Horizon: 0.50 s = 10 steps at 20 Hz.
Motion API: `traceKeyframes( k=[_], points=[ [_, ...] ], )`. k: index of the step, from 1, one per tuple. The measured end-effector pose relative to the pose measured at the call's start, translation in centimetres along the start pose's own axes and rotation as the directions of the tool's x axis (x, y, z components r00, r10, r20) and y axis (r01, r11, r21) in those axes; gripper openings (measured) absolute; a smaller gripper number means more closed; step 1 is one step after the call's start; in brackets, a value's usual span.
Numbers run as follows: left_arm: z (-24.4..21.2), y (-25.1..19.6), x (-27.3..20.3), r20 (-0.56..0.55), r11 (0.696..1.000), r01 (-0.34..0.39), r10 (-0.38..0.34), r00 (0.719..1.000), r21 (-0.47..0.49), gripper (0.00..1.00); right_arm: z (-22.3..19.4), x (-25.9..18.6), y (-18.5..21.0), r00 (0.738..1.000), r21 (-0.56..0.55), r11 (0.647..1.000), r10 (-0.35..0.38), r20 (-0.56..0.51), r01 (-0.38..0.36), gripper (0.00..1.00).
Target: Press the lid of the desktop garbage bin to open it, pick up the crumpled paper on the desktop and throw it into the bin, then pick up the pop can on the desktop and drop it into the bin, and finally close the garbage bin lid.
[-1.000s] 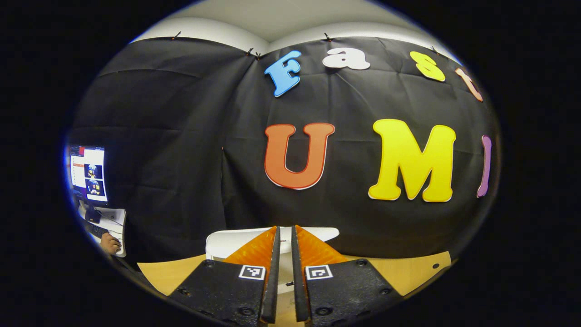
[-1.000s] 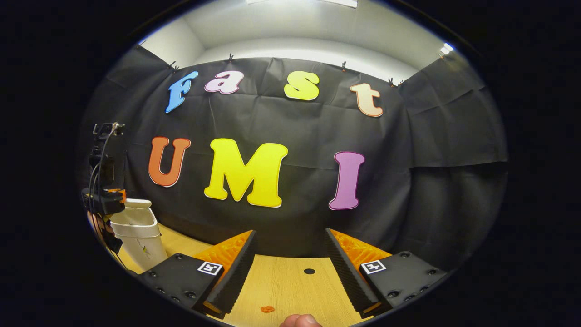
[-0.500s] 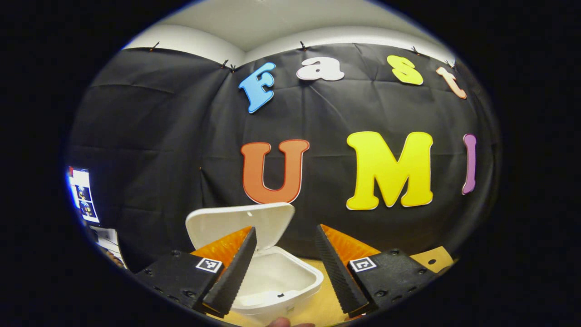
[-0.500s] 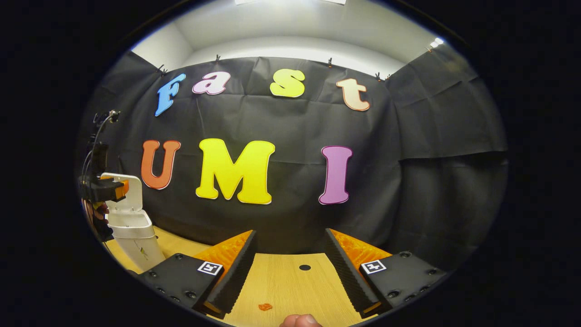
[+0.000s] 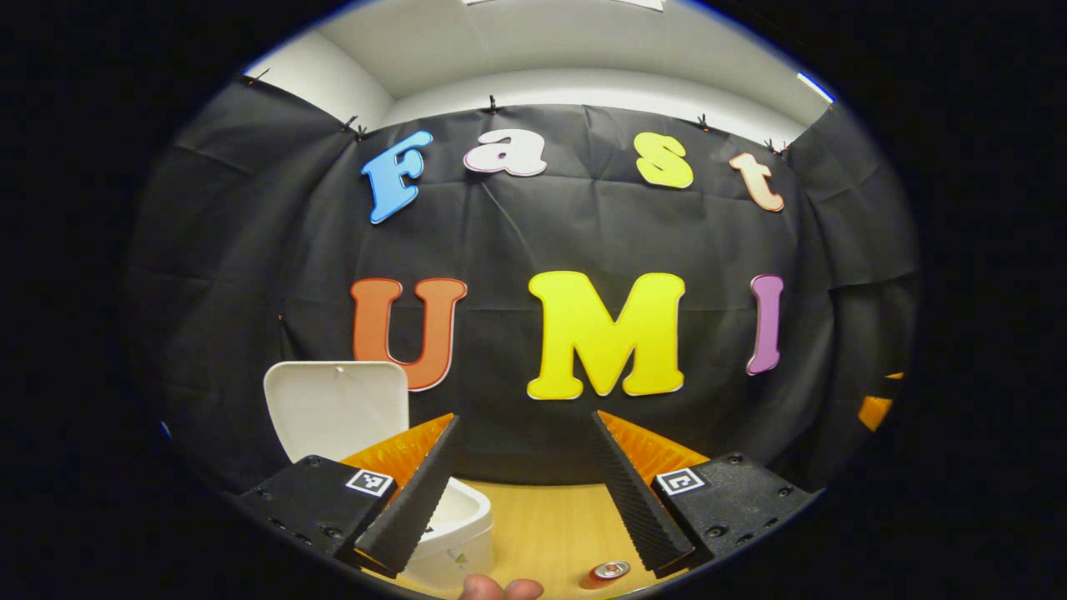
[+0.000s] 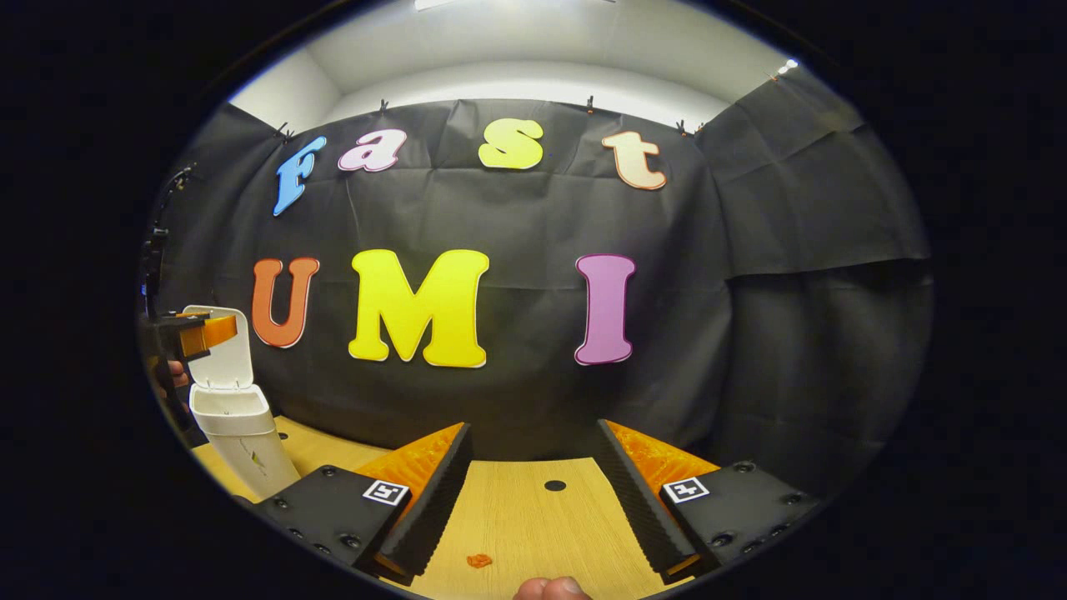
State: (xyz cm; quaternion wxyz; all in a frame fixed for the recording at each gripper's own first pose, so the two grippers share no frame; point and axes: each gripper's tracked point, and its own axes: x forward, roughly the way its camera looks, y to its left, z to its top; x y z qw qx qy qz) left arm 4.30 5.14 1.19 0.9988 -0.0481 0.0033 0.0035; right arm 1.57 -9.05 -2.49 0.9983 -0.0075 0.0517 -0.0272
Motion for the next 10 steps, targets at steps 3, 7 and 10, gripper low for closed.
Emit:
traceKeyframes(
  k=[3,7,10],
  points=[
    [-1.3,-1.7,-1.7,-0.035,0.997,0.069,-0.070,0.997,-0.016,0.99,-2.2,0.6,-0.7,0.999,0.003,1.000,0.015,-0.052,-0.015,0.93],
    [-3.0,-2.9,-4.0,-0.078,0.996,0.085,-0.083,0.994,0.019,1.00,-6.4,1.0,-0.6,0.988,0.017,0.998,0.062,-0.143,-0.060,0.93],
    [-4.7,-3.0,-5.2,-0.126,0.997,0.067,-0.063,0.990,0.029,0.98,-10.2,1.3,-0.2,0.970,0.012,0.995,0.102,-0.220,-0.102,0.95]
  ],
)
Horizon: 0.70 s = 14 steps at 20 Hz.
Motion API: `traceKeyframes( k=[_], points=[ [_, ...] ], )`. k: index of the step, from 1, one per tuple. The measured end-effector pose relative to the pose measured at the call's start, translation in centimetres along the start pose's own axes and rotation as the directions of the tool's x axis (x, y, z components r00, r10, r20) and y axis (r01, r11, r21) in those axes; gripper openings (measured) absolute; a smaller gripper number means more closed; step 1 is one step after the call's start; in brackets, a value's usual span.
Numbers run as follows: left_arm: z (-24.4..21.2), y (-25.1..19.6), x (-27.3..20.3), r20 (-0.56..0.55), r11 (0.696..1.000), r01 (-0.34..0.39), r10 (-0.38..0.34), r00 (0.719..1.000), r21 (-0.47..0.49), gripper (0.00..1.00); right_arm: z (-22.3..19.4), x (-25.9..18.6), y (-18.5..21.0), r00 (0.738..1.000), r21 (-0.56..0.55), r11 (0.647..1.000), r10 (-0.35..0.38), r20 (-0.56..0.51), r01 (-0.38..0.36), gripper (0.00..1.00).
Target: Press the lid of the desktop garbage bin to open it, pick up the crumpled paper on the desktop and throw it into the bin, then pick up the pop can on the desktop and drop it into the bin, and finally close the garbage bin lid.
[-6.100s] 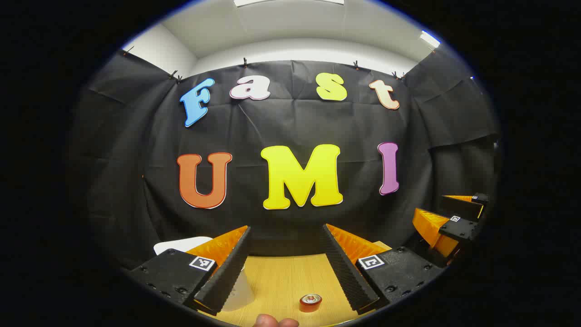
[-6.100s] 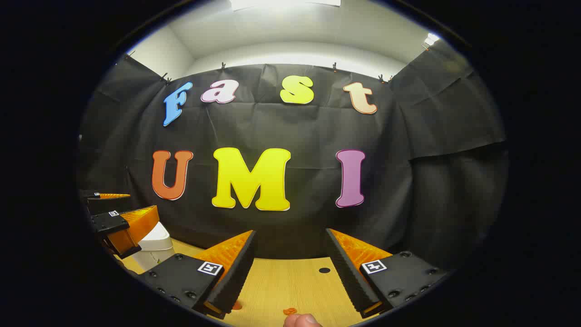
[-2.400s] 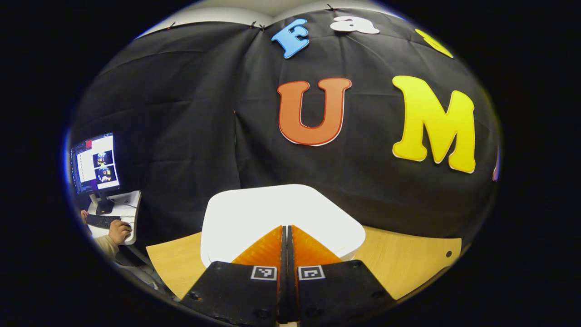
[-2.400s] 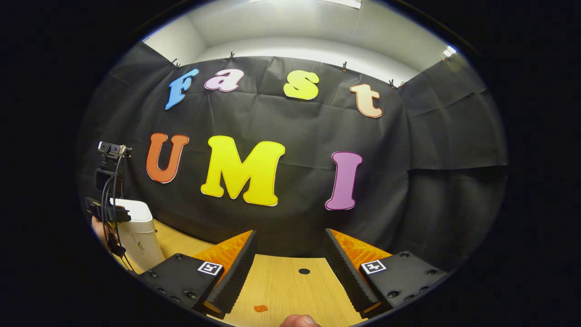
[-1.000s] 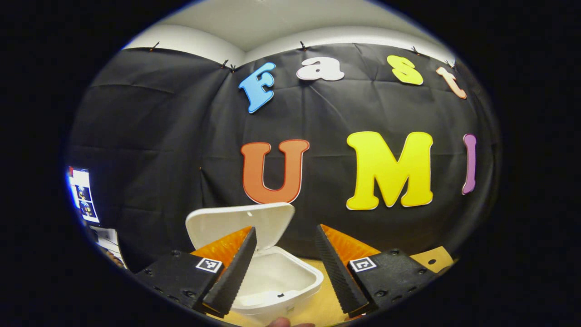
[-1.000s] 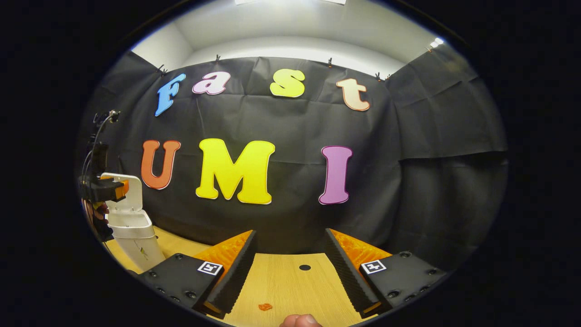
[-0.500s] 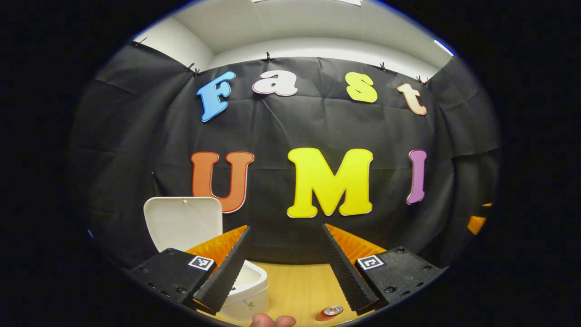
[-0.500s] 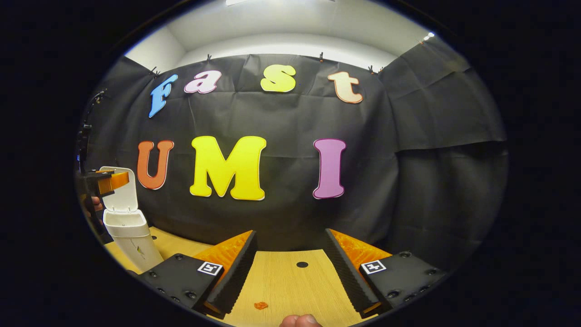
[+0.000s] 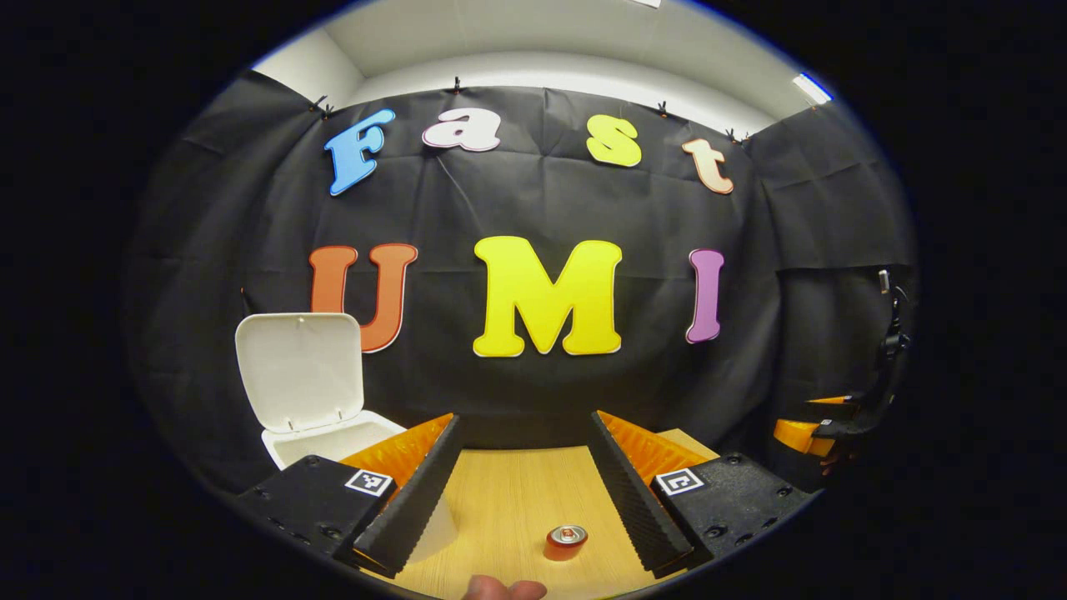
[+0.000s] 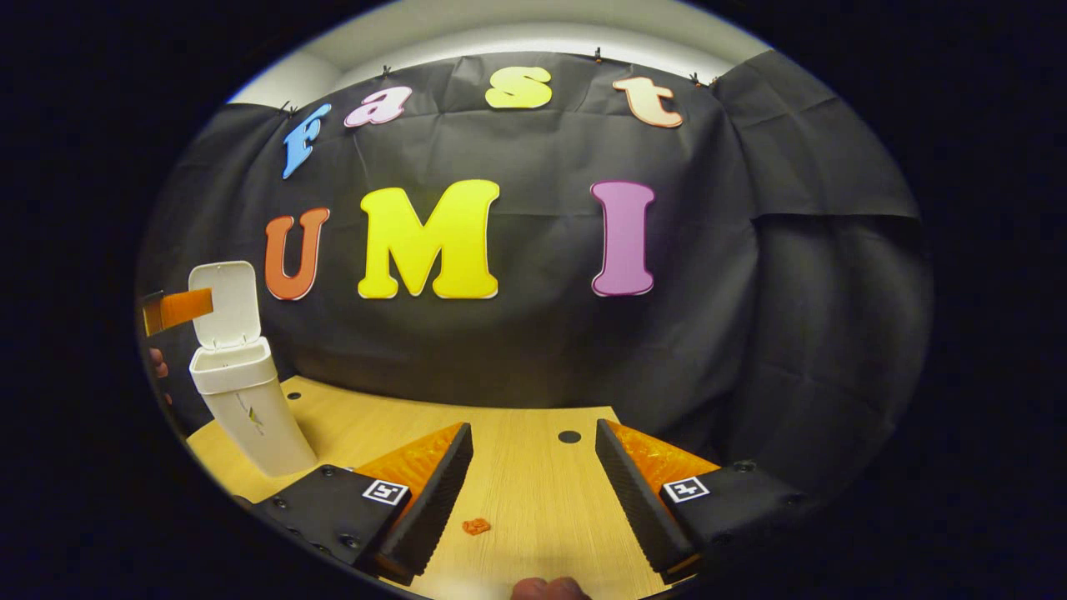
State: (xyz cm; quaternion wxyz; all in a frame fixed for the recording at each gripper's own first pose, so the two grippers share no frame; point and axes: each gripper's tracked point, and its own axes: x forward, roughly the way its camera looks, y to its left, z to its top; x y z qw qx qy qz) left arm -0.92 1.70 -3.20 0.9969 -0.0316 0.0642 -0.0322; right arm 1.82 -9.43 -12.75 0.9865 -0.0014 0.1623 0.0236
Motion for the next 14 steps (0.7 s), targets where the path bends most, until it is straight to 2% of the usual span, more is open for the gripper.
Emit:
traceKeyframes(
  k=[6,10,14],
  points=[
    [-3.0,-1.4,-1.7,-0.095,0.996,-0.003,-0.006,0.995,-0.094,0.98,-7.6,2.2,2.7,0.979,-0.020,0.992,0.119,-0.165,-0.124,0.95],
    [-4.3,-0.5,-2.7,-0.147,0.996,-0.045,0.034,0.989,-0.074,0.99,-11.7,3.9,3.8,0.955,-0.030,0.983,0.167,-0.243,-0.180,0.95],
    [-5.1,0.0,-3.5,-0.180,0.997,-0.065,0.056,0.982,-0.047,0.99,-16.7,6.0,4.8,0.915,-0.018,0.975,0.202,-0.348,-0.222,0.95]
  ],
)
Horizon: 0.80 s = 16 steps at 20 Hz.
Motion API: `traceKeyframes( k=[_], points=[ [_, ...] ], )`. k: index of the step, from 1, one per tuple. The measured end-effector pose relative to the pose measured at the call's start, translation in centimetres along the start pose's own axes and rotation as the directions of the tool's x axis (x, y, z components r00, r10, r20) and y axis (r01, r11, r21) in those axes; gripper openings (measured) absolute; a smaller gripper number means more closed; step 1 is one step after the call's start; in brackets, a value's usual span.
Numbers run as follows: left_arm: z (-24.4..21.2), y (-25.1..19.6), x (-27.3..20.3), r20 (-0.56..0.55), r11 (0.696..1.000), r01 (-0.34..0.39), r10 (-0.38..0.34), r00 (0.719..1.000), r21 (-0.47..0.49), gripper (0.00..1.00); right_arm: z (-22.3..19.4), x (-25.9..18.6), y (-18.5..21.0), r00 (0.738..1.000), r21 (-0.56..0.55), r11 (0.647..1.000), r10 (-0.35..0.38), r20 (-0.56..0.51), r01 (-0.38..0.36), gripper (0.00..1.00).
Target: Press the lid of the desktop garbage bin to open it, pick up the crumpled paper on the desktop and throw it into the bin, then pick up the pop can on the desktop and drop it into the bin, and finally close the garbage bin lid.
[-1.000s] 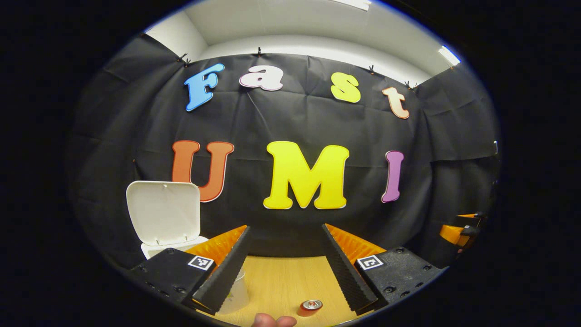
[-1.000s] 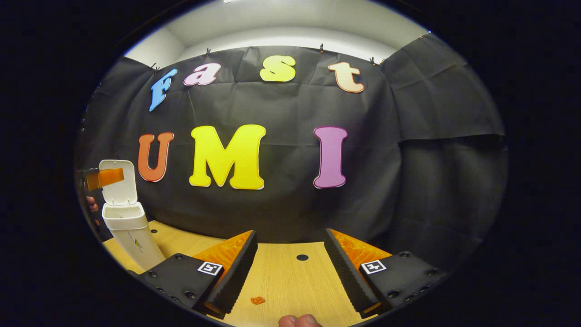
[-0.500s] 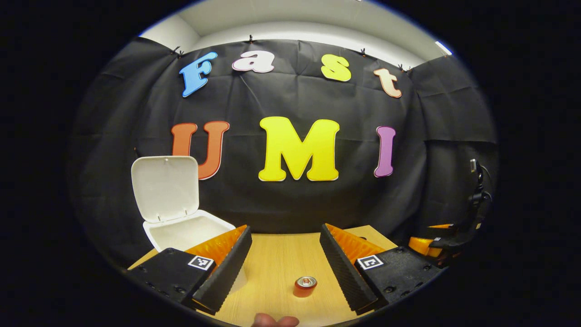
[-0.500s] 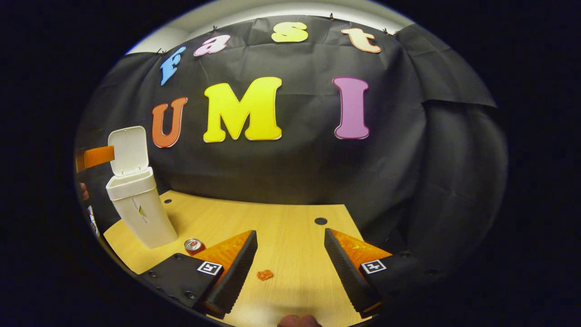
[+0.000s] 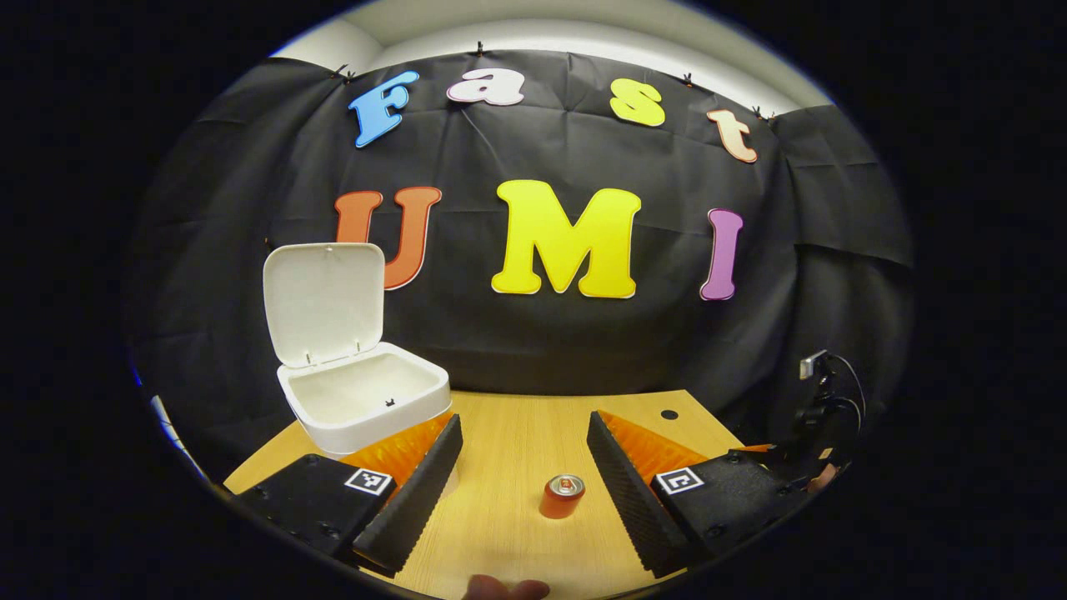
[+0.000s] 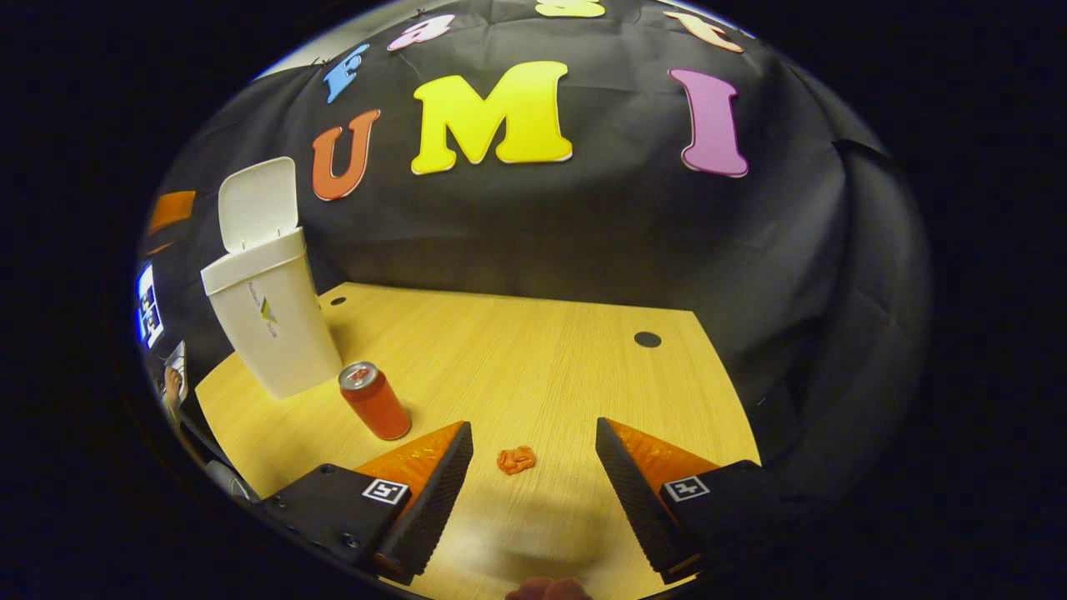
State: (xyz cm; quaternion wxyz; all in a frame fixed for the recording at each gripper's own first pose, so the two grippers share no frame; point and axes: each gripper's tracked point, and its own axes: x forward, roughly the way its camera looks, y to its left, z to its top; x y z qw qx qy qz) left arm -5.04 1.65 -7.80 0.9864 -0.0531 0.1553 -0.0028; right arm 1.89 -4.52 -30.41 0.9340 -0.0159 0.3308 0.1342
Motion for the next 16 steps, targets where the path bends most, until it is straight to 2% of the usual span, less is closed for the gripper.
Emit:
traceKeyframes(
  k=[4,8,16],
  points=[
    [-1.1,0.4,-0.6,-0.047,0.999,-0.033,0.032,0.998,-0.008,0.99,-2.7,4.0,0.6,0.996,0.009,0.999,0.031,-0.087,-0.031,0.95],
    [-1.7,1.1,-1.5,-0.079,0.997,-0.072,0.072,0.994,0.003,0.99,-4.9,7.2,0.8,0.988,-0.026,0.998,0.049,-0.148,-0.053,0.93],
    [-2.7,1.8,-1.8,-0.116,0.994,-0.107,0.109,0.987,0.024,0.99,-6.8,10.8,1.7,0.972,-0.026,0.997,0.064,-0.227,-0.072,0.95]
  ],
)
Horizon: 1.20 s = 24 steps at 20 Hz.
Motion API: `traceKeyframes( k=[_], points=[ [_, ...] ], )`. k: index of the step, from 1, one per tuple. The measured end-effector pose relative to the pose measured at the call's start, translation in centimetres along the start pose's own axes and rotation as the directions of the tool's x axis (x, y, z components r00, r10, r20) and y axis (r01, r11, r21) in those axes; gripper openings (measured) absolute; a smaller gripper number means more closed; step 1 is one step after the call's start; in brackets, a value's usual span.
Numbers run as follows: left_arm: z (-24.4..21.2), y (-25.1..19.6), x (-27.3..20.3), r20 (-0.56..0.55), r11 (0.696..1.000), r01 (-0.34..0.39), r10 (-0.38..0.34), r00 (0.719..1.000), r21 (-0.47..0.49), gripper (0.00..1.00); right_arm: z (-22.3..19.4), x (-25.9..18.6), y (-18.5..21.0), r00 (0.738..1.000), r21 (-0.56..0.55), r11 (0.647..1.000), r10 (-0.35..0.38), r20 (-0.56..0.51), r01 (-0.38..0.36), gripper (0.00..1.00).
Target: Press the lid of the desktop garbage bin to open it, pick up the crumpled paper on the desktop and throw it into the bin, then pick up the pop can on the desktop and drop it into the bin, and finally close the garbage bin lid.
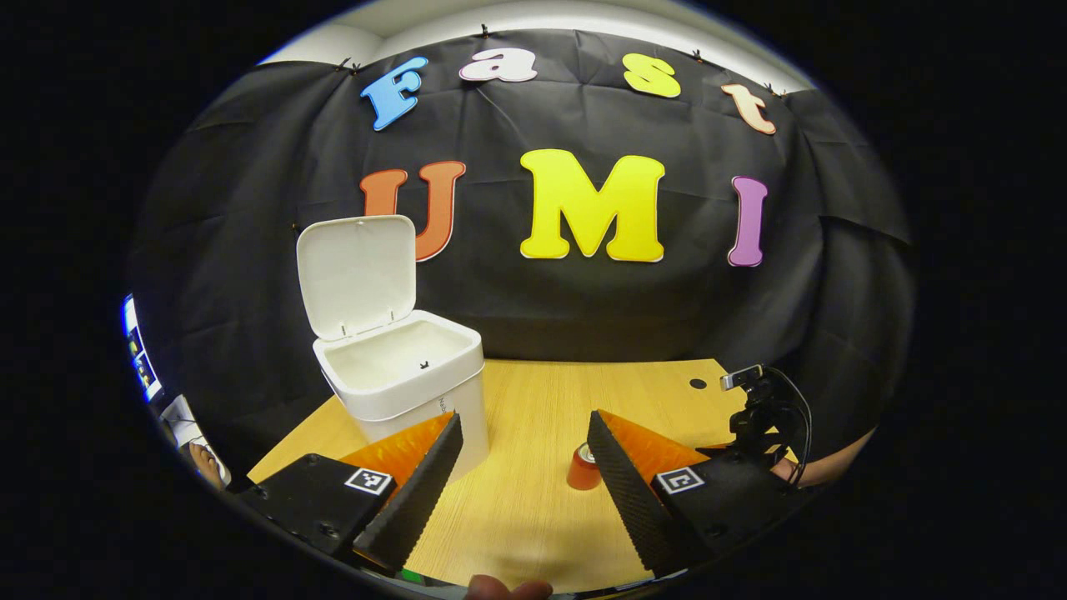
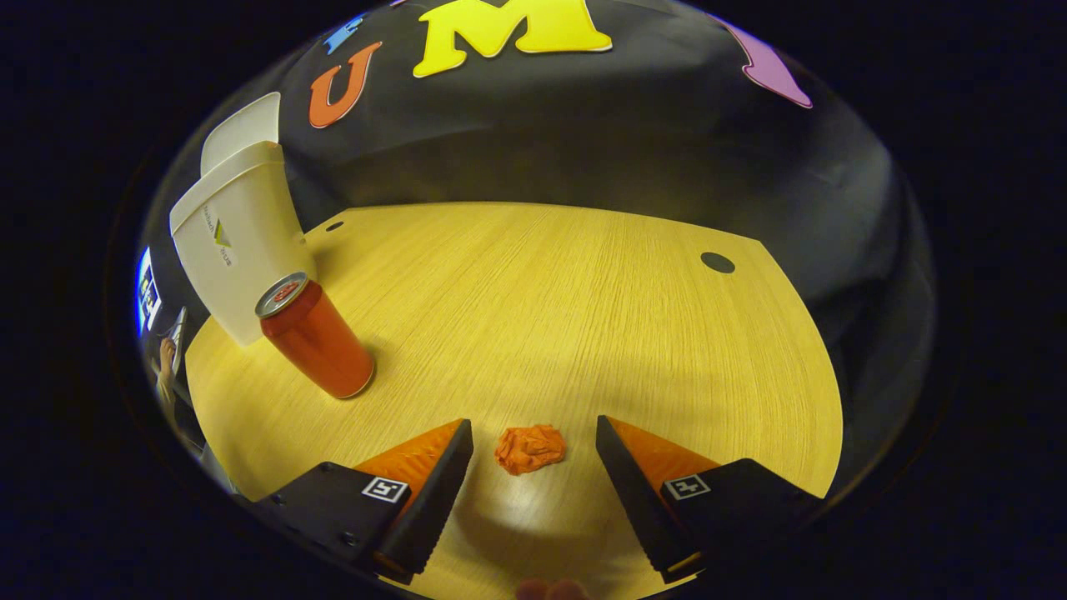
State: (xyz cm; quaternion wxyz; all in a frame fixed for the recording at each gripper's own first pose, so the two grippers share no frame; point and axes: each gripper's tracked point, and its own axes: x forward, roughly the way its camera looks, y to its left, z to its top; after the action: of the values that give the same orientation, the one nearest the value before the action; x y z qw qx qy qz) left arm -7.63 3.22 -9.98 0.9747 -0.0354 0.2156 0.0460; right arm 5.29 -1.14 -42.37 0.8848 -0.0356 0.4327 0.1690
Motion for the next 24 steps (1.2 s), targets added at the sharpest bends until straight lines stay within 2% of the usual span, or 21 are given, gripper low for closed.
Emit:
traceKeyframes(
  k=[4,5,7,9,11,13,14,15,17,19,20,21,24],
  points=[
    [0.3,0.5,0.1,-0.005,1.000,-0.009,0.009,1.000,0.007,0.99,-0.4,0.5,0.3,1.000,-0.021,1.000,-0.004,-0.021,0.003,0.95],
    [0.3,0.6,0.1,-0.004,1.000,-0.011,0.011,1.000,0.012,0.99,-0.6,0.5,0.5,1.000,-0.015,1.000,0.004,-0.027,-0.004,0.90],
    [0.2,0.9,0.0,-0.008,1.000,-0.016,0.016,1.000,0.020,0.99,-1.1,0.8,0.7,0.999,-0.010,1.000,0.008,-0.045,-0.009,0.86],
    [0.1,1.3,-0.3,-0.008,1.000,-0.023,0.023,1.000,0.022,0.99,-1.7,0.8,0.2,0.997,-0.017,1.000,-0.010,-0.071,0.009,0.75],
    [-0.1,1.7,-0.5,-0.011,1.000,-0.021,0.021,1.000,0.011,0.99,-1.7,0.8,0.1,0.997,-0.024,1.000,-0.018,-0.070,0.016,0.53],
    [-0.5,2.0,-0.7,-0.023,1.000,-0.021,0.021,1.000,-0.012,0.99,-1.7,0.8,0.0,0.997,-0.025,1.000,-0.020,-0.072,0.018,0.52],
    [-0.6,2.1,-0.8,-0.026,0.999,-0.025,0.025,0.999,-0.019,0.99,-1.7,0.7,-0.5,0.996,-0.036,0.998,-0.046,-0.071,0.044,0.52],
    [-0.8,2.3,-1.0,-0.028,0.999,-0.031,0.030,0.999,-0.022,0.99,-1.8,0.6,-0.6,0.995,-0.040,0.998,-0.056,-0.077,0.053,0.27],
    [-0.7,2.5,-1.4,-0.024,0.999,-0.035,0.034,0.999,-0.023,0.99,-1.9,0.4,-0.3,0.995,-0.019,0.999,-0.049,-0.085,0.047,0.24],
    [-0.8,2.8,-1.7,-0.021,0.999,-0.039,0.039,0.999,-0.022,0.99,-1.8,0.0,-0.3,0.995,-0.006,0.999,-0.050,-0.090,0.050,0.27],
    [-0.8,2.9,-1.8,-0.022,0.999,-0.038,0.037,0.999,-0.024,0.99,-1.6,-0.3,0.2,0.995,0.007,0.999,-0.034,-0.092,0.035,0.12],
    [-0.7,2.8,-1.8,-0.021,0.999,-0.035,0.034,0.999,-0.028,0.99,-1.2,-1.0,0.7,0.996,0.021,1.000,-0.021,-0.087,0.023,0.10],
    [-0.9,3.3,-2.1,-0.010,0.999,-0.026,0.025,1.000,-0.037,0.99,1.5,-3.9,2.7,0.999,0.019,1.000,0.019,-0.035,-0.018,0.12]
  ],
)
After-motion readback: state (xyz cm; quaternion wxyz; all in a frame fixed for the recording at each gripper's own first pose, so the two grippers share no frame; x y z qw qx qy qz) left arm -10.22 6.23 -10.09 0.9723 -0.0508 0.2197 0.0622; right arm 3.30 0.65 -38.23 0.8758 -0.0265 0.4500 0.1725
